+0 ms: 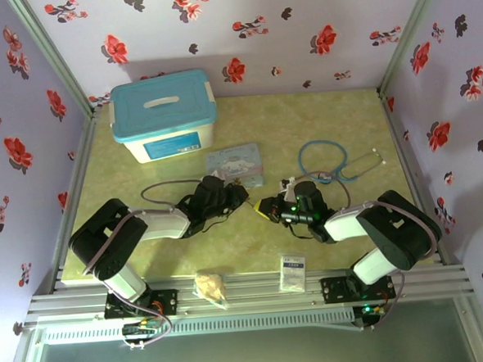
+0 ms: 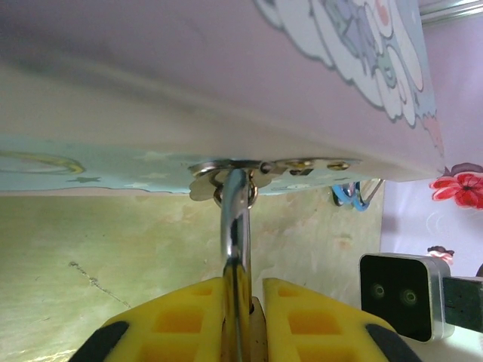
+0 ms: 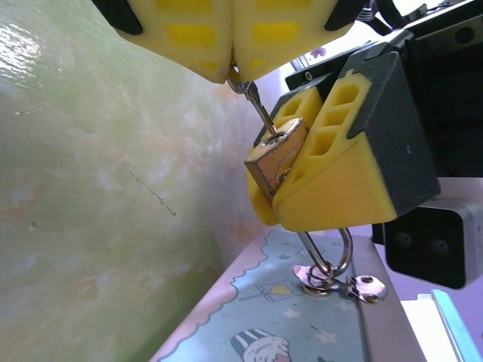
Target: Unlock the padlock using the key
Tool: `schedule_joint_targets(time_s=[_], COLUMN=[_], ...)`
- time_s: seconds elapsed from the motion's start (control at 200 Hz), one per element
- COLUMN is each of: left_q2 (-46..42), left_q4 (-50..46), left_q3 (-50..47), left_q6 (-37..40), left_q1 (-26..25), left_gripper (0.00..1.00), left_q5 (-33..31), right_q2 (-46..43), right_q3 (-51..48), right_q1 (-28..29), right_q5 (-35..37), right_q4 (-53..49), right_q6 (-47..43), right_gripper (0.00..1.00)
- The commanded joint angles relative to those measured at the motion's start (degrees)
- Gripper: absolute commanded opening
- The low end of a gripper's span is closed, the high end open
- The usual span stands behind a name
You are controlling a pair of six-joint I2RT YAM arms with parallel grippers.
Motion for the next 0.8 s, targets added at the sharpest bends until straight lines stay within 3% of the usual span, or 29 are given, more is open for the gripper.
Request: schedule_joint_targets(time_s=[0.0, 0.615, 0.795], left_q2=[-1.08, -1.73, -0.82], left_q4=[5.63, 9.60, 11.12], left_q3=[-0.27, -1.41, -1.17], left_q6=[-1.46, -3.12, -3.54], left_q1=[0.51, 0.14, -0.65], left_gripper=[0.00, 0.00, 0.00], left_q5=[-1.37, -1.18, -1.30], right_q2=[0.98, 11.09, 16.63], right_q3=[-0.46, -0.71, -0.80], right_q1=[0.35, -0.34, -0.48], right_q5=[0.85, 0.73, 1.70], right_q4=[3.63, 20.72, 30.05], right_q6=[1.39, 7.29, 13.97], right_gripper=[0.00, 0.00, 0.00])
